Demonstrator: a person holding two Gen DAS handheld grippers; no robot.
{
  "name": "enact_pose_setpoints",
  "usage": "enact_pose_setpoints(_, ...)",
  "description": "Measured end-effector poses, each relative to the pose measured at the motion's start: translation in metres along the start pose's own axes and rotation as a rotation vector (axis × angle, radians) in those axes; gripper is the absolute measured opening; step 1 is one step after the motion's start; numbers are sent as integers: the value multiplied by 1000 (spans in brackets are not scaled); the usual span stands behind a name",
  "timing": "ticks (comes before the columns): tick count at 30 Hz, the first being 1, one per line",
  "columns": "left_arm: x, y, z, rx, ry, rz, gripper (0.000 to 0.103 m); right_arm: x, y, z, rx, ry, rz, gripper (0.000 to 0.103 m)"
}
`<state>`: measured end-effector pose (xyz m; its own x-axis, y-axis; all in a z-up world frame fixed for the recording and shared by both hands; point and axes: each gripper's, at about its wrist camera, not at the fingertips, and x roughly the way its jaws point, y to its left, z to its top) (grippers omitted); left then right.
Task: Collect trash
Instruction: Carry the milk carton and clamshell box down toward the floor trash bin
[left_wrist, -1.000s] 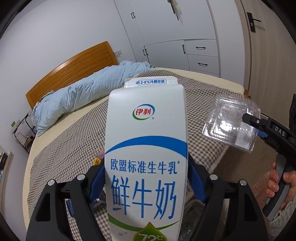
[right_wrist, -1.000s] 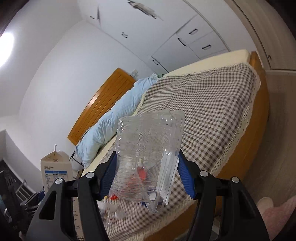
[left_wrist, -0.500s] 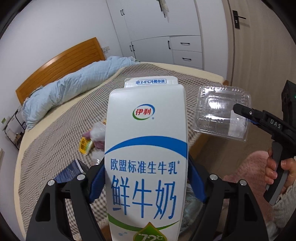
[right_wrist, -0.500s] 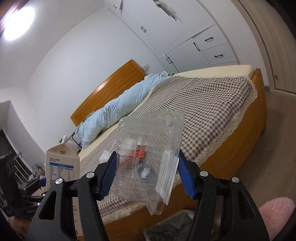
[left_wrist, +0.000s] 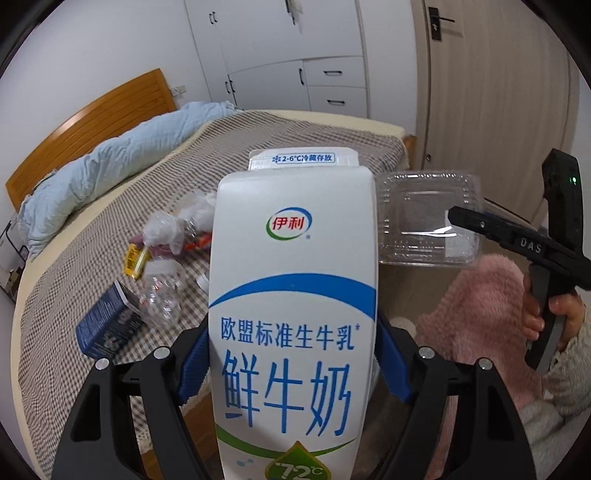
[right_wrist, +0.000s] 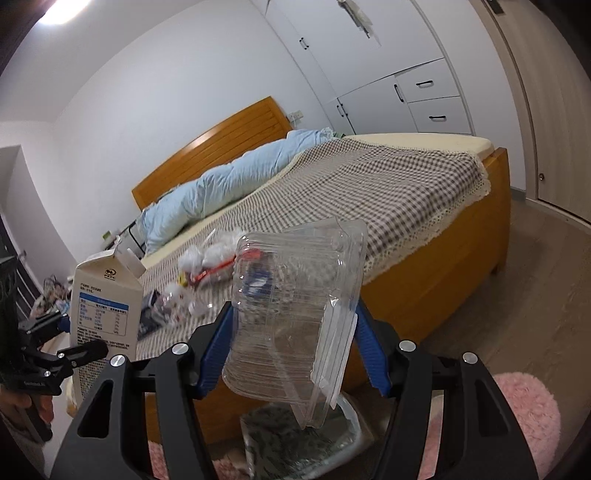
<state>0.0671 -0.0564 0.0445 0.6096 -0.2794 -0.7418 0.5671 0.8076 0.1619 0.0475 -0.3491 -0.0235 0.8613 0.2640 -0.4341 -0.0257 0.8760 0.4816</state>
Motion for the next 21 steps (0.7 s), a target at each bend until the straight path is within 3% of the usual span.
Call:
enact_pose_setpoints(10,16,-16,-21,21,41,-4,74,11,1,-25,-95,72,-17,61)
enact_pose_setpoints(21,63,-23,-56,46,125,-26,74,41,-6,-64,-131,199,-47,61)
